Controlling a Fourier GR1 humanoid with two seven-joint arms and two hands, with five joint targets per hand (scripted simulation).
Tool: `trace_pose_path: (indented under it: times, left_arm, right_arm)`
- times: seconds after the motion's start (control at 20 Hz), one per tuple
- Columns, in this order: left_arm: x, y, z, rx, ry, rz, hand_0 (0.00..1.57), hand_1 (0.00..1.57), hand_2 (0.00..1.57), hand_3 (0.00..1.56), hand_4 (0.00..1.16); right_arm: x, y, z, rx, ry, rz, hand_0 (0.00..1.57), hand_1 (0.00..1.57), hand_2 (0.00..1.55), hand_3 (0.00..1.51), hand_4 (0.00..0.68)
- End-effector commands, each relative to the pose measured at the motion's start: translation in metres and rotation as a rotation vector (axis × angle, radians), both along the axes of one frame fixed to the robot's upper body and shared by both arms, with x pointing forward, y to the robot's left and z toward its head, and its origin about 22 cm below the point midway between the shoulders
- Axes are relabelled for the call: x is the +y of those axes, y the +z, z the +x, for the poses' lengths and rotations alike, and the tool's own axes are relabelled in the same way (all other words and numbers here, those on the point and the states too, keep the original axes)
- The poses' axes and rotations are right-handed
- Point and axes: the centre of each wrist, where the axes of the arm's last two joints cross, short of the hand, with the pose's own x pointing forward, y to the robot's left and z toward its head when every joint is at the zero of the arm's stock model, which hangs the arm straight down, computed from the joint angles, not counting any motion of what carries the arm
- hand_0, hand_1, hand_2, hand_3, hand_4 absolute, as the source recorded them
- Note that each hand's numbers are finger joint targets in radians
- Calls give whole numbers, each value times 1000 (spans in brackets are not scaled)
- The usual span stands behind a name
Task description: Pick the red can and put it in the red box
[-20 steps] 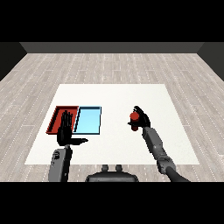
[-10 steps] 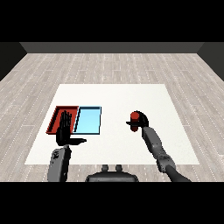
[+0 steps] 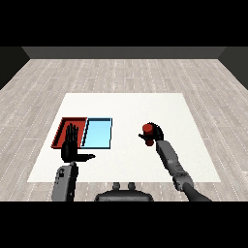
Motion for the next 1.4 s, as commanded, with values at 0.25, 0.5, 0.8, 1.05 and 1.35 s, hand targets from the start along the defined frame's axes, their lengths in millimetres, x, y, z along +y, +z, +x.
trace_pose_path:
  times: [0.25, 0.5, 0.8, 1.05, 1.35]
  left_arm:
    - [-3, -10, -8, 17, -21, -9, 0, 0, 0, 0, 0]
    - [-11, 3, -5, 13, -20, 16, 0, 0, 0, 0, 0]
    - [-43, 13, 4, -14, -73, 52, 0, 0, 0, 0, 0]
    - [-72, 39, -1, 51, -163, 76, 0, 0, 0, 0, 0]
    - [-71, 36, 19, 84, -176, 81, 0, 0, 0, 0, 0]
  right_arm:
    - [8, 27, 6, -136, -37, 16, 1544, 1544, 1468, 1381, 586]
    - [-8, 64, -1, -208, -26, 57, 1539, 1539, 1458, 1380, 583]
    - [-28, 99, -13, -322, -32, 68, 1538, 1538, 1469, 1398, 623]
    - [-57, 109, -46, -435, -2, 73, 1465, 1465, 1420, 1391, 633]
    - [99, 139, -38, -464, 1, 107, 1449, 1449, 1407, 1384, 636]
